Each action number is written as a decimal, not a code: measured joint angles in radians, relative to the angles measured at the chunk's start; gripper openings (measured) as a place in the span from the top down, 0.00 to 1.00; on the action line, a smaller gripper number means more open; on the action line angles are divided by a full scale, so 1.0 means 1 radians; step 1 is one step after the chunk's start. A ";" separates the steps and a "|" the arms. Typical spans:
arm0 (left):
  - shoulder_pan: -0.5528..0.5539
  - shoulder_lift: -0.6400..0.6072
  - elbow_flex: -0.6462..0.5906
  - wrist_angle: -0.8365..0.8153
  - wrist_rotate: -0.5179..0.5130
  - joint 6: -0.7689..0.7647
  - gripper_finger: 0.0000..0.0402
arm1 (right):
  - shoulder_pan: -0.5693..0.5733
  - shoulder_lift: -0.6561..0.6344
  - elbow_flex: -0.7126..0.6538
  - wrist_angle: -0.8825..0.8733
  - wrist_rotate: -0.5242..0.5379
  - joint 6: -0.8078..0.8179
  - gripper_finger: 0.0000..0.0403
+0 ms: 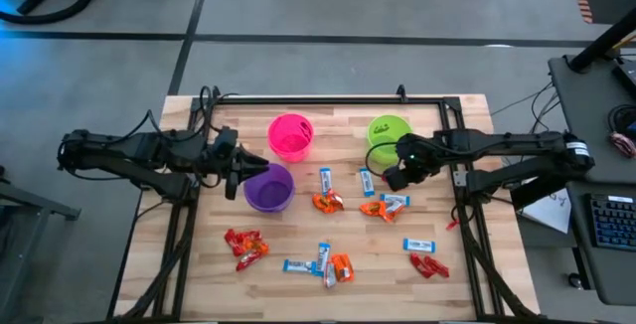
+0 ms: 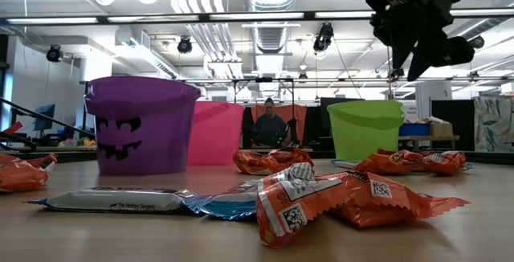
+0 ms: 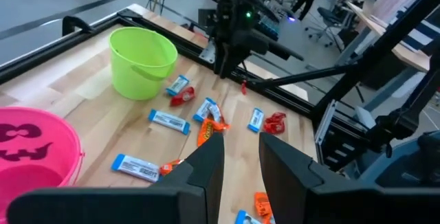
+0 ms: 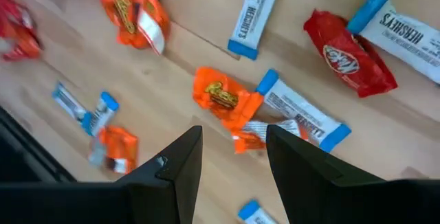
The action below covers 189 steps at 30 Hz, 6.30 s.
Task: Sort candy
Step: Put the orange chocolate into the green bucket, then put the red chocolate into the purple bucket
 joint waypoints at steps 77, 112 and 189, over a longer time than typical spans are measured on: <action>0.004 -0.001 -0.003 -0.014 -0.067 0.071 0.81 | 0.083 0.284 0.294 0.229 0.225 -0.069 0.98; 0.126 0.078 0.225 0.011 -0.481 0.020 0.81 | -0.467 0.308 0.534 -0.240 0.282 -0.742 0.98; -0.563 0.457 -0.211 -0.429 0.153 -1.762 0.64 | -0.188 0.208 0.454 -0.216 0.070 -0.431 0.45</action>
